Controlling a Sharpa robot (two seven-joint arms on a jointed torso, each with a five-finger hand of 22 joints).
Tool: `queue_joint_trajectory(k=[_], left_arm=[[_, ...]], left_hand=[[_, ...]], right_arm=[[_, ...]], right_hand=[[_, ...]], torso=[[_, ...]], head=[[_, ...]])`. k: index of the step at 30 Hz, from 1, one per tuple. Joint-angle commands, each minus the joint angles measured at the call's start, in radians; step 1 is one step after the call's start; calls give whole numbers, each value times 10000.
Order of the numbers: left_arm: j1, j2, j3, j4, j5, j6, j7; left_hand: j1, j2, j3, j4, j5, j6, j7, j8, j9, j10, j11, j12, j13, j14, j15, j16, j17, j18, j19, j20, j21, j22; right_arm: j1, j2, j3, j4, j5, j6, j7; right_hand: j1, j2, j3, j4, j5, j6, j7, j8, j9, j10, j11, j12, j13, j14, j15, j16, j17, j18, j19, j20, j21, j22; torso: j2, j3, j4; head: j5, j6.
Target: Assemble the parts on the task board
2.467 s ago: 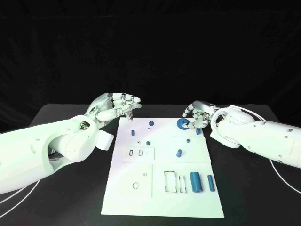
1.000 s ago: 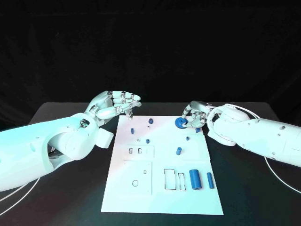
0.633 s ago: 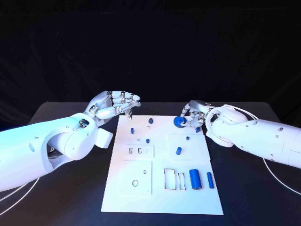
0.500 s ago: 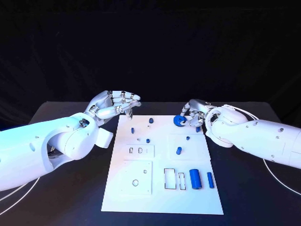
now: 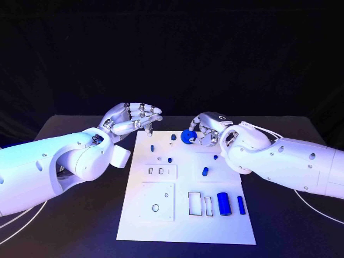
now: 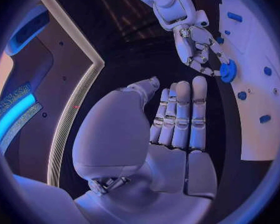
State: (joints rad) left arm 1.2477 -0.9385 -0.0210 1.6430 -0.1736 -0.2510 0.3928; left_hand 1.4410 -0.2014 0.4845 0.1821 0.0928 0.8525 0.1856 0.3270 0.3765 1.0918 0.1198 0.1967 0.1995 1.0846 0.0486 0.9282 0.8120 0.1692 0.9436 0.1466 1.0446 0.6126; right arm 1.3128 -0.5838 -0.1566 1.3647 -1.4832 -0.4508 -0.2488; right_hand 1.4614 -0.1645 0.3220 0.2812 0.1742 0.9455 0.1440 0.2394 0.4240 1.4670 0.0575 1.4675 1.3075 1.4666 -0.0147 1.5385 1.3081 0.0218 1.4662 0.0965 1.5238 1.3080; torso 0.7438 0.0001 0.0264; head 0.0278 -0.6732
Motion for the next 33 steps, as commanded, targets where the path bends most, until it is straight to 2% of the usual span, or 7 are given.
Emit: queue_joint_trajectory(k=[1,7,18,26,33], left_arm=[[7,33,6,7,37,222,42],[7,44,6,8,37,235,34],[9,65,6,11,36,262,16],[10,77,6,4,25,294,-13],[11,85,6,-1,18,312,-34]], left_hand=[[12,76,61,-17,-19,-71,-12,-54,12,-101,0,67,8,-61,13,-37,-12,92,-55,8,39,14],[12,76,61,-17,-19,-71,-12,-54,12,-101,0,67,8,-61,13,-37,-12,92,-55,8,39,14],[12,76,61,-17,-19,-71,-12,-54,12,-101,0,67,8,-61,13,-37,-12,92,-55,8,39,14],[20,78,81,-36,-27,-77,-13,-56,21,-114,1,75,16,-59,12,-47,-14,91,-60,8,57,28],[20,78,81,-36,-27,-77,-13,-56,21,-114,1,75,16,-59,12,-47,-14,91,-60,8,57,28]], right_arm=[[-51,226,-12,48,-763,-168,-140],[-119,568,-35,-102,-895,-117,-228],[-301,1137,-59,-646,-968,-54,-276],[-416,1457,-62,-988,-981,84,-260],[-475,1612,-65,-1162,-969,195,-260]], right_hand=[[-62,7,48,-3,42,67,-98,-38,21,76,-53,46,1339,877,-47,46,1850,-79,730,-89,23,2184],[-73,-11,73,-10,51,42,-91,-57,11,71,-50,38,1332,880,-46,52,1865,-82,737,-89,32,2194],[-134,-24,113,6,57,25,-78,-78,-2,69,-41,30,1329,881,-39,54,1869,-85,743,-86,40,2202],[-204,-52,138,19,26,7,-67,-98,-14,54,-31,10,1312,878,-30,48,1854,-82,737,-80,30,2194],[-243,-68,154,22,3,-7,-61,-112,-22,52,-25,6,1311,877,-25,46,1847,-80,732,-75,24,2189]], torso=[[2,0,3],[8,-10,25],[31,-5,24],[23,-4,29],[17,1,-15]], head=[[30,4],[44,0],[79,-16],[165,-57],[201,-89]])
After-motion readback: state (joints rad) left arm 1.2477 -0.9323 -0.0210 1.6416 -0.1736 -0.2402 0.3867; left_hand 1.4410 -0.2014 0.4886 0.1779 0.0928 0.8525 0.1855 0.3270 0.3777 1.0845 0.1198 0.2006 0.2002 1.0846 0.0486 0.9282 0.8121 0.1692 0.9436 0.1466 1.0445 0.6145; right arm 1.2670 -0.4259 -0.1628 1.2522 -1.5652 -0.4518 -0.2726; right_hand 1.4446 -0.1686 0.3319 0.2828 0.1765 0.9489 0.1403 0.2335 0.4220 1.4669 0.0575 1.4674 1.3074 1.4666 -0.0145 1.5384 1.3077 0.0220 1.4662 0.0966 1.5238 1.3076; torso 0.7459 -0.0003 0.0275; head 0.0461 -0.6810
